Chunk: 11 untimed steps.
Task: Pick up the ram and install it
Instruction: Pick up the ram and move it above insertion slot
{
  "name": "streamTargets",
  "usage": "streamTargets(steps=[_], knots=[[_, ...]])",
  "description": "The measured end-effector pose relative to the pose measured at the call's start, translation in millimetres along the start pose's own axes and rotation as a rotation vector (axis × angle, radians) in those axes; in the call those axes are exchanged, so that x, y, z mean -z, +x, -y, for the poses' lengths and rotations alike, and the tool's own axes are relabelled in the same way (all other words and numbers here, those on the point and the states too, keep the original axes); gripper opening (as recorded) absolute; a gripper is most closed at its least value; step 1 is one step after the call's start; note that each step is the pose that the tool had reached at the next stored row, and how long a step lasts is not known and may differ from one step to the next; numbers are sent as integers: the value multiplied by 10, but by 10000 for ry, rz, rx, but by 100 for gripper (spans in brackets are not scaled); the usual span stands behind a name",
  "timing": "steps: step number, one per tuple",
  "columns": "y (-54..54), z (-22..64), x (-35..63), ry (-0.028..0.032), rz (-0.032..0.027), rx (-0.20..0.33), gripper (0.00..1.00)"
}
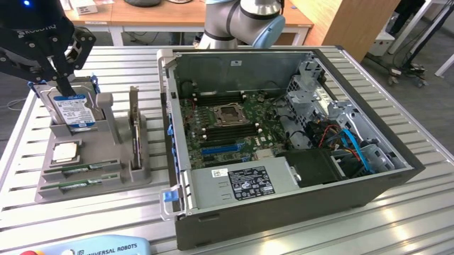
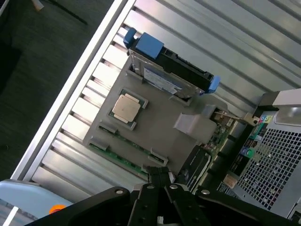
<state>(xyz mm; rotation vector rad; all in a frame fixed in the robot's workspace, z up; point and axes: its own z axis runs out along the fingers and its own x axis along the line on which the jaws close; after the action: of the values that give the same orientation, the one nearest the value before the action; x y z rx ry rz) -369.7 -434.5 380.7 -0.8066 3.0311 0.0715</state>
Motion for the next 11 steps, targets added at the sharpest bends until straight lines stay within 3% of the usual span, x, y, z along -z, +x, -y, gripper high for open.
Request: streamTargets(steps=[11], knots=[[0,0,-3,-22,-58,1351,10]])
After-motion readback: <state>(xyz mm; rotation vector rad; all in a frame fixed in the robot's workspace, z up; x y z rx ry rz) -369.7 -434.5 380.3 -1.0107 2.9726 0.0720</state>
